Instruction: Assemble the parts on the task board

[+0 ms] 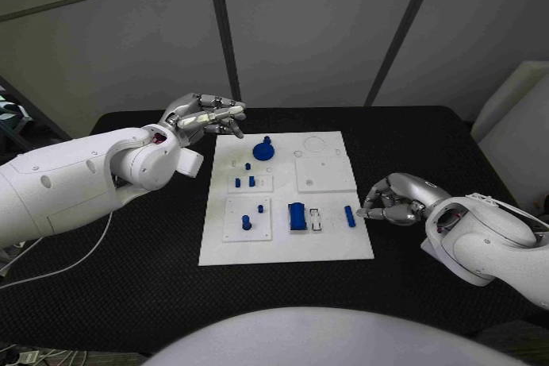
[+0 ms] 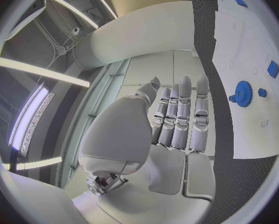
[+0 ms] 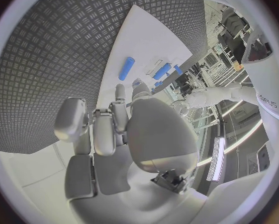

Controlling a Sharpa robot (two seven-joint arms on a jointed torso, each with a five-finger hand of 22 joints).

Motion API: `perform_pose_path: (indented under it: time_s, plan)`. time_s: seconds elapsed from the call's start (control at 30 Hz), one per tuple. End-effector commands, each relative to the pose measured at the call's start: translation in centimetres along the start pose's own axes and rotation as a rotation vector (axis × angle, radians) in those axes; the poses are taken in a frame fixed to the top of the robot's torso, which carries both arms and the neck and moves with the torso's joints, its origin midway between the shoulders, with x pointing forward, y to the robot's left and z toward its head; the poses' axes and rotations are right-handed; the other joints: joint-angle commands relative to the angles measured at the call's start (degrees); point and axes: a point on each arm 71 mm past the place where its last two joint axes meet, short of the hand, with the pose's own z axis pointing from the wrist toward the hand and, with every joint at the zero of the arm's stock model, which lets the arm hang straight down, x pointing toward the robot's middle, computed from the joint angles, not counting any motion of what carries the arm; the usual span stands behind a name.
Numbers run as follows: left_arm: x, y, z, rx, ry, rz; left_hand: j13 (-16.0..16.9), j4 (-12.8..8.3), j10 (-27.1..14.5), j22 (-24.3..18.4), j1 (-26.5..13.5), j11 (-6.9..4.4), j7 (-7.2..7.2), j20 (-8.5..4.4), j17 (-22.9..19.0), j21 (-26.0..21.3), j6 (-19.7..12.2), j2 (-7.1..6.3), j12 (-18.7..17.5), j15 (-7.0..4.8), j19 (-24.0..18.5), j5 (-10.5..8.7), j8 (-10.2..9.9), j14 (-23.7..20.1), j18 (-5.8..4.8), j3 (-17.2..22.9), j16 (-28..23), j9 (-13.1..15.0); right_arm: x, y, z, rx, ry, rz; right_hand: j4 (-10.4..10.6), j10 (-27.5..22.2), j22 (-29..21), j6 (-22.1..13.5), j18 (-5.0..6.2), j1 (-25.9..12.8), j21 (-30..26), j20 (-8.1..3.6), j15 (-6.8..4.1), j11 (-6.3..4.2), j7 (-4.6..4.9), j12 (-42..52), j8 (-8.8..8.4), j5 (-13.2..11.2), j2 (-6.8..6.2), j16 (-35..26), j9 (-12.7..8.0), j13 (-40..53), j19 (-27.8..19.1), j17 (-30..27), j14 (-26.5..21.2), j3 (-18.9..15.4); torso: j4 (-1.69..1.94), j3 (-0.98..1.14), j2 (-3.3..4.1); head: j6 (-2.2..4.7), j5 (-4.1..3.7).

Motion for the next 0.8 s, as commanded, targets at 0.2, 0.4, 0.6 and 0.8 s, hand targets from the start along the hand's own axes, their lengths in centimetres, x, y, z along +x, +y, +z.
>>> perform_pose_path:
  time_s: [0.2, 0.4, 0.6, 0.8]
  plan:
    - [0.4, -0.1, 0.1, 0.007, 0.017, -0.002, -0.09, 0.00, -0.38, -0.08, 0.16, -0.05, 0.05, -0.07, -0.09, -0.27, -0.23, 0.39, -0.25, 0.01, 0.47, -0.12, 0.28, 0.58, 2.75, -0.27, -0.29, -0.09, 0.2, -0.2, 0.9, 0.039, -0.020, -0.031, 1.20, 0.23, -0.06, 1.70, -0.25, -2.72, -0.23, 0.26, 0.39, 0.20, -0.05, -0.16, -1.59, 1.09, -1.42, -0.04, -0.67, -6.72, -0.02, 4.77, 3.85, -1.60, -0.23, -0.01, 0.00, -0.01, -1.04]
    - [0.5, -0.1, 0.1, 0.007, 0.018, -0.002, -0.11, -0.03, -0.37, -0.10, 0.23, -0.06, 0.04, -0.08, -0.09, -0.29, -0.23, 0.45, -0.25, 0.00, 0.48, -0.11, 0.29, 0.57, 2.75, -0.22, -0.30, -0.09, 0.8, 0.1, 1.5, 0.058, -0.002, -0.046, 1.35, -0.07, -0.34, 1.57, -0.20, -4.19, -0.47, 0.30, 0.51, 0.39, 0.18, -0.77, -2.65, 1.15, -2.19, -0.15, -1.00, -7.14, -0.15, 4.69, 3.83, -3.06, -0.15, -0.10, -0.02, -0.01, -1.17]
    - [0.4, -0.1, 0.1, 0.008, 0.018, -0.002, -0.11, -0.03, -0.37, -0.10, 0.23, -0.06, 0.04, -0.08, -0.09, -0.29, -0.23, 0.45, -0.25, 0.00, 0.48, -0.11, 0.29, 0.57, 2.75, -0.22, -0.30, -0.09, 1.6, 0.5, 1.7, 0.072, 0.026, -0.052, 1.44, -0.83, -0.70, 0.11, -0.14, -6.75, -0.80, 0.55, 0.91, 0.93, 0.79, -1.80, -4.16, 0.24, -3.13, -0.21, -1.37, -7.87, -0.35, 4.68, 3.82, -4.67, -0.12, -0.04, 0.05, -0.01, -1.23]
    - [0.4, -0.1, 0.1, 0.008, 0.019, -0.003, -0.11, -0.03, -0.37, -0.10, 0.23, -0.06, 0.04, -0.08, -0.09, -0.29, -0.23, 0.45, -0.25, 0.00, 0.48, -0.11, 0.29, 0.57, 2.75, -0.22, -0.30, -0.09, 2.1, 1.0, 2.0, 0.065, 0.043, -0.061, 1.30, -0.77, -0.68, 0.30, -0.14, -6.57, -0.80, 0.59, 0.94, 0.93, 0.75, -1.63, -4.16, 0.43, -2.93, -0.15, -1.31, -7.70, -0.34, 4.76, 3.84, -4.58, -0.13, -0.07, 0.04, -0.01, -1.09]
